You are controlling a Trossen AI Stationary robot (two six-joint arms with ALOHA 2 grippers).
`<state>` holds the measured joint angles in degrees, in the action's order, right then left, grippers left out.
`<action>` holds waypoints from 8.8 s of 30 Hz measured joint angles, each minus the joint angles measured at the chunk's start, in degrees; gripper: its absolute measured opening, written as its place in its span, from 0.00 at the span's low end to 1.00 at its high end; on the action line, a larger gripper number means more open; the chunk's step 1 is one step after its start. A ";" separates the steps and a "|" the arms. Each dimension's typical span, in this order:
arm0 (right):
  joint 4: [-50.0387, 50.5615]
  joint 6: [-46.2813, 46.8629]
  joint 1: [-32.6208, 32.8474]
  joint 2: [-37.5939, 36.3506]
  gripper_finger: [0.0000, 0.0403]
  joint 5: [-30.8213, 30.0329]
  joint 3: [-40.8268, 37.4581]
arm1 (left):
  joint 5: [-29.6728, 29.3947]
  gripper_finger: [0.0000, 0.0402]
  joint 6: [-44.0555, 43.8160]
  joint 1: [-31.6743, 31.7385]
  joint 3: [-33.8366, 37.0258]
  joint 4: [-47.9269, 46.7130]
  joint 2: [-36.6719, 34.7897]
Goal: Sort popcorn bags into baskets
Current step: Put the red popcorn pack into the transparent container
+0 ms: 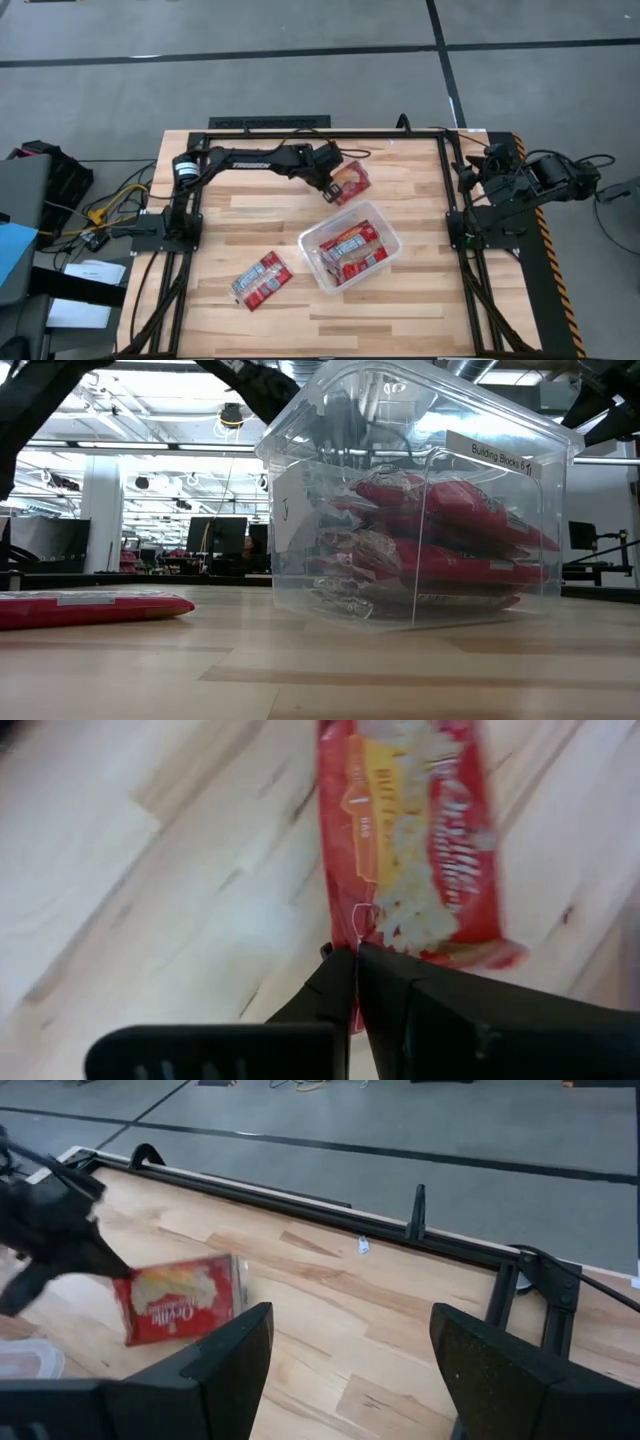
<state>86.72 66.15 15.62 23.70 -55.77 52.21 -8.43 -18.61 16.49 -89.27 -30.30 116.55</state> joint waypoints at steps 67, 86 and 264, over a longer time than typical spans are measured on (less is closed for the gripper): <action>0.96 -2.21 0.00 0.00 0.73 -1.16 0.00 | -5.07 0.00 -20.70 -25.38 -0.28 19.40 -22.93; 1.07 -2.23 0.02 0.00 0.73 0.26 0.00 | -8.47 0.00 -13.12 -26.68 -0.50 22.94 -18.24; -4.52 -5.09 0.04 -0.02 0.73 1.66 -0.02 | 0.29 0.00 -58.68 -50.90 23.96 -8.14 -16.24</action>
<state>82.19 61.06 15.66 23.68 -54.11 52.18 -8.14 -77.29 -34.41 -65.31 -38.44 100.31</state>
